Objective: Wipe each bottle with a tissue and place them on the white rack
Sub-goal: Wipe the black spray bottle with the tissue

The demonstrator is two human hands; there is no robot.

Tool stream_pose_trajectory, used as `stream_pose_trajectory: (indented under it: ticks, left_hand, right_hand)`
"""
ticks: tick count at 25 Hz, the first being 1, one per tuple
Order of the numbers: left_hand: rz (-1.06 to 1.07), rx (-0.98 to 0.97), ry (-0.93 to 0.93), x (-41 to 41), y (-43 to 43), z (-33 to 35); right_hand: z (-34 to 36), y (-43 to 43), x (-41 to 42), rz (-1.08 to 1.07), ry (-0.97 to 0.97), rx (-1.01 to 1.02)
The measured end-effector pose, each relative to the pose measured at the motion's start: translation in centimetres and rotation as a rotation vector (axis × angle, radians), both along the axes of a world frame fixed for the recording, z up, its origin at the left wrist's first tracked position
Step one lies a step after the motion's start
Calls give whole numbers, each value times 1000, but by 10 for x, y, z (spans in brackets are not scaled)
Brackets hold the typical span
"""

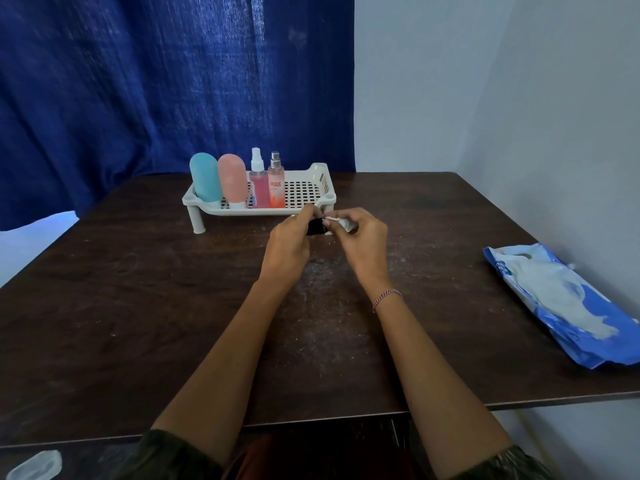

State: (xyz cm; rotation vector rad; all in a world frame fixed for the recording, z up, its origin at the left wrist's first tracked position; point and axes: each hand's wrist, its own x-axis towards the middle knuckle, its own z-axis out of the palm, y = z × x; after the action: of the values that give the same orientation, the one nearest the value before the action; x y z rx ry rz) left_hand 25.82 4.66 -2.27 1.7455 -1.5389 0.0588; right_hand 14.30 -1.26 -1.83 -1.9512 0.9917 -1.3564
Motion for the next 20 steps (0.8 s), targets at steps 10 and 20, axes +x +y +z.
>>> stream_pose_trajectory:
  ticks: [10, 20]
  left_hand:
    - [53, -32, 64, 3, -4, -5]
    - [148, -169, 515, 8, -8, 0]
  right_hand:
    - [-3, -8, -5, -17, -17, 88]
    - [-12, -9, -10, 50, 434, 37]
